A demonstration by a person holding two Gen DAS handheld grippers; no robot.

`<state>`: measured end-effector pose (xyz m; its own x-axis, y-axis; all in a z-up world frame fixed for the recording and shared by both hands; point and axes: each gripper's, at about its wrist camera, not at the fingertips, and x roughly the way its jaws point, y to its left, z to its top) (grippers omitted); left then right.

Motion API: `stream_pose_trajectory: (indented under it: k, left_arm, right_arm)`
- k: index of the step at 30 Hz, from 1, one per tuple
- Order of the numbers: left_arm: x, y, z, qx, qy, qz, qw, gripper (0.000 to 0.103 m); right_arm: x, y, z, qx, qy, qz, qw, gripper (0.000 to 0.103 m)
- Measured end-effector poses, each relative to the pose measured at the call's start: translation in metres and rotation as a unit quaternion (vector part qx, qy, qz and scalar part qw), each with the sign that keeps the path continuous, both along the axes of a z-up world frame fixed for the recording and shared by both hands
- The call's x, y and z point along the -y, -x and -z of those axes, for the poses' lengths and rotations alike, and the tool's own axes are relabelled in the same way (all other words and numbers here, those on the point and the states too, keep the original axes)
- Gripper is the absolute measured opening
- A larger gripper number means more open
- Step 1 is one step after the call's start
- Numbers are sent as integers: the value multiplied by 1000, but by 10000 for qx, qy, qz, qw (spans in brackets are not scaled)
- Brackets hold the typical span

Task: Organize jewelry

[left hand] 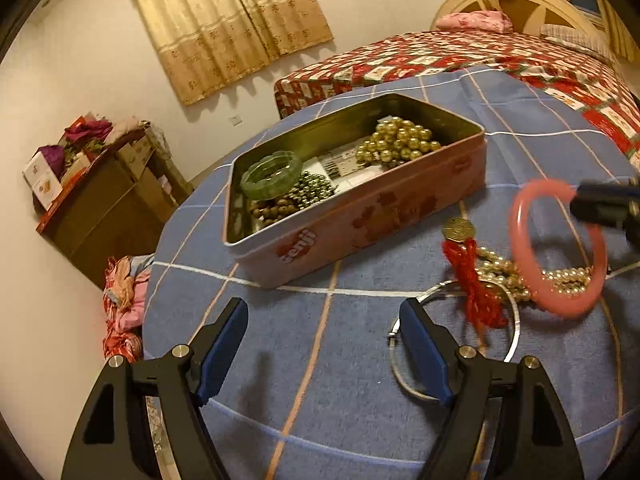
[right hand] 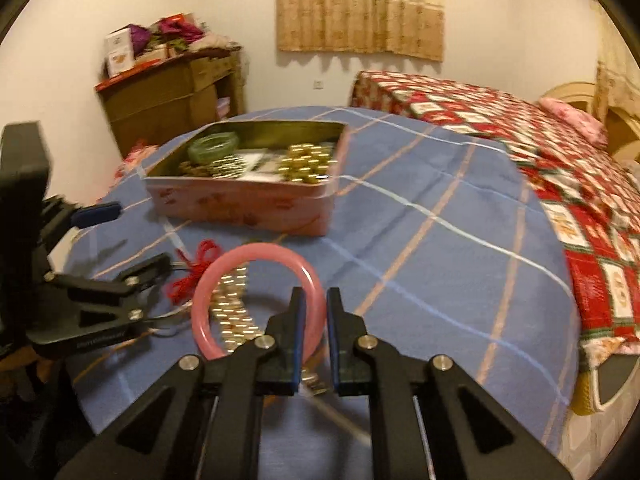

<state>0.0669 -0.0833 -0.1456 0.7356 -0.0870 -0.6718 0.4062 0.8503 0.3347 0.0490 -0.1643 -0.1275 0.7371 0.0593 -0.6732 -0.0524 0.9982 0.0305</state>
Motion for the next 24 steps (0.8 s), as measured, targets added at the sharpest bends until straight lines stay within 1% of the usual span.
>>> stream_pose_trajectory:
  k: [1,2,5,8,10,11,12,14,16,17,19,22,24]
  left_arm:
    - [1,-1,3,-63,-92,3,9999,78]
    - [0,0,3,-1,-50,27,10000,78]
    - [-4,0,3,-29,-41,42,10000,78]
    - [-4,2,4,16,-140,140,9998,71]
    - [-4,4,5,11,-246,203,9995,48]
    - [-5,4,7,-93,-234,248,9994,18]
    - [-7,4,8,-168,-213,280,9992,7]
    - [-11,3,7,-209,-154,317,9992,5]
    - [-21,0,4,-311,62,210,9993,5]
    - [-24,-1,1,-295,159,171,9993,5]
    - [-30,0,-3,-238,272,86,9993,4]
    - [-38,-1,-10,-160,355,-35,9992,4]
    - [-41,-2,-12,-130,386,-74,9991,4]
  right_arm:
    - [6,0,-1,9,-52,75,10000,12]
    - [12,-2,-2,10,-85,157,9998,12]
    - [28,-4,-3,-4,-93,378,9992,12]
    - [36,-6,0,-36,-104,464,9989,13]
    - [37,-6,2,-39,-102,472,9988,12]
    - [37,-6,2,-37,-97,462,9989,12]
    - [36,-7,2,-41,-98,450,9989,12]
    - [36,-7,4,-45,-97,435,9990,12]
    - [35,-7,6,-55,-100,393,9992,12]
    - [34,-7,7,-59,-96,379,9992,9]
    - [35,-7,8,-29,-97,374,9993,9]
    - [33,-9,9,-74,10,365,9993,9]
    - [35,-8,9,-47,6,453,9990,9]
